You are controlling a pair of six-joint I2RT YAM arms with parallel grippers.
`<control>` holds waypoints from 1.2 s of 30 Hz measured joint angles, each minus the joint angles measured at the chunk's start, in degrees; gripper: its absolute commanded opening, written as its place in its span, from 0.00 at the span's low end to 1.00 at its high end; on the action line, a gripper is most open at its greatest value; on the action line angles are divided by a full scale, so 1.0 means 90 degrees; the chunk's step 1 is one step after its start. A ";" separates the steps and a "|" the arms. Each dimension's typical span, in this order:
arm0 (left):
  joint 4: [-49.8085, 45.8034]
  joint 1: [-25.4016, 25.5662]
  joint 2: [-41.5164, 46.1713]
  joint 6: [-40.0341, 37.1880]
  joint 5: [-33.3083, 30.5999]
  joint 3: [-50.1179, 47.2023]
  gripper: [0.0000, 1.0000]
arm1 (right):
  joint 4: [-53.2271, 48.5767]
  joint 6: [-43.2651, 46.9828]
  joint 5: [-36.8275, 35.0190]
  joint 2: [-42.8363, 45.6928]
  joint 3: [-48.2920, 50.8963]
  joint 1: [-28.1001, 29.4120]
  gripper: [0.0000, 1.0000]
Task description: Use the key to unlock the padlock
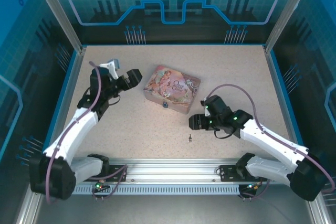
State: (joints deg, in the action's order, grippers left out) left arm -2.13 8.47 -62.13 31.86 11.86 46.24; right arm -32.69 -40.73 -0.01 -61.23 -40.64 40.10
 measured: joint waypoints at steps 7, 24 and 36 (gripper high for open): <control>-0.0444 0.0032 0.0962 0.0294 0.0262 -0.0833 0.99 | -0.0155 -0.0457 -0.0075 -0.1370 0.0010 0.0561 0.55; -0.0811 0.0036 0.1375 0.0272 0.0498 -0.0908 0.99 | -0.0702 -0.0721 -0.0663 -0.3354 -0.1316 0.1297 0.39; -0.0945 0.0036 0.1377 0.0238 0.0498 -0.0903 0.99 | -0.0733 -0.0716 -0.0622 -0.3534 -0.1188 0.1294 0.27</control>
State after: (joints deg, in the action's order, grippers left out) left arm -10.63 8.80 -49.74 34.00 16.34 38.11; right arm -39.29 -47.18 -5.61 -93.03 -51.33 51.75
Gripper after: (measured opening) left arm 0.990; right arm 0.283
